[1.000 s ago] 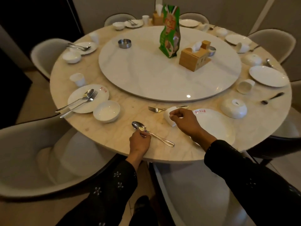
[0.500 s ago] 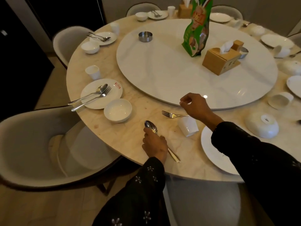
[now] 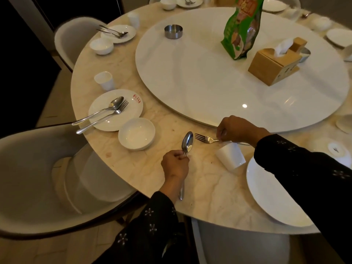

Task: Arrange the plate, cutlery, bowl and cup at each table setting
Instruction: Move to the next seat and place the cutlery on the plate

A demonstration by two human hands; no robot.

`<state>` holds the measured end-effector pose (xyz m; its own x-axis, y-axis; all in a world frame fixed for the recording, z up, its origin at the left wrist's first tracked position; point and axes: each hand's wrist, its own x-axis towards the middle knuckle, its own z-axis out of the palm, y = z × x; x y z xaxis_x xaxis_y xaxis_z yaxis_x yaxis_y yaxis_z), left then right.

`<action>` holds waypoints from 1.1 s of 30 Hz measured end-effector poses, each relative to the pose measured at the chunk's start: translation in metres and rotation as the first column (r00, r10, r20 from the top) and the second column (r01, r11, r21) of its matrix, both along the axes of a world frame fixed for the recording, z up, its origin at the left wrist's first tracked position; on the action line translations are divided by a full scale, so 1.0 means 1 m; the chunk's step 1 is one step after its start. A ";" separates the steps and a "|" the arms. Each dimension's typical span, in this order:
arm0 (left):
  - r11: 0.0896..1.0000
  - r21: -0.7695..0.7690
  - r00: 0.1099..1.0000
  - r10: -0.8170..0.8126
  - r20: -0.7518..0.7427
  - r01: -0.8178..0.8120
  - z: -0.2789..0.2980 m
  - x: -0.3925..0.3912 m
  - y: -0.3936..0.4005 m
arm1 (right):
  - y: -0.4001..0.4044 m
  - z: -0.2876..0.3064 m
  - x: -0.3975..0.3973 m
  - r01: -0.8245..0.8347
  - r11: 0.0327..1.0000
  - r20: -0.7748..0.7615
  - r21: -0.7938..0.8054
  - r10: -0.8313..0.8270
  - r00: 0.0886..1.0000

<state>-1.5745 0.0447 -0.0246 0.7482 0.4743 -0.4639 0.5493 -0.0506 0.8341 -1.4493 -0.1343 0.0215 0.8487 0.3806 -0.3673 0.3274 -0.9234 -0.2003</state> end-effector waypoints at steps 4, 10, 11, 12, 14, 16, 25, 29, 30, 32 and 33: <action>0.999 -0.039 1.000 -0.009 0.001 0.009 -0.002 0.011 0.001 | 0.004 -0.001 0.006 -0.062 0.996 -0.019 -0.057 0.061 0.998; 0.998 -0.060 1.000 -0.013 -0.008 0.012 -0.002 0.020 0.005 | 0.005 -0.005 0.012 -0.112 0.992 -0.017 -0.060 0.111 0.994; 0.998 -0.064 1.000 -0.009 -0.010 0.008 -0.002 0.020 0.005 | 0.004 -0.007 0.012 -0.117 0.992 -0.003 -0.047 0.117 0.993; 0.998 -0.070 1.000 -0.005 -0.010 0.004 -0.002 0.021 0.006 | 0.003 -0.009 0.013 -0.113 0.993 0.010 -0.027 0.113 0.994; 0.996 -0.085 1.000 0.002 -0.007 -0.003 -0.001 0.021 0.009 | 0.001 -0.008 0.014 -0.069 0.997 0.012 0.023 0.069 0.998; 0.994 -0.110 1.000 0.024 -0.004 -0.024 0.000 0.022 0.012 | -0.002 -0.004 0.015 -0.025 0.998 0.009 0.066 0.024 1.000; 0.987 -0.147 0.979 0.094 0.181 -0.068 0.048 0.041 0.015 | -0.021 0.054 0.004 0.189 0.852 0.162 0.488 -0.301 0.940; 0.984 -0.176 0.956 0.063 0.285 -0.012 0.080 0.044 -0.010 | -0.044 0.079 -0.019 0.311 0.725 0.105 0.615 -0.466 0.879; 0.983 -0.185 0.952 0.048 0.303 0.010 0.088 0.042 -0.021 | -0.052 0.083 -0.027 0.333 0.700 0.084 0.632 -0.489 0.868; 0.981 -0.185 0.943 0.004 0.332 0.061 0.099 0.034 -0.045 | -0.073 0.087 -0.045 0.387 0.647 0.021 0.657 -0.529 0.848; 0.980 -0.181 0.940 -0.018 0.342 0.085 0.103 0.028 -0.058 | -0.085 0.087 -0.054 0.411 0.621 -0.012 0.668 -0.543 0.839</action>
<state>-1.5460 -0.0135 0.0780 0.8969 0.3591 -0.2580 0.2354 0.1062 0.9661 -1.5033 -0.2188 0.1087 0.9994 -0.0172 -0.0291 -0.0334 -0.6379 -0.7694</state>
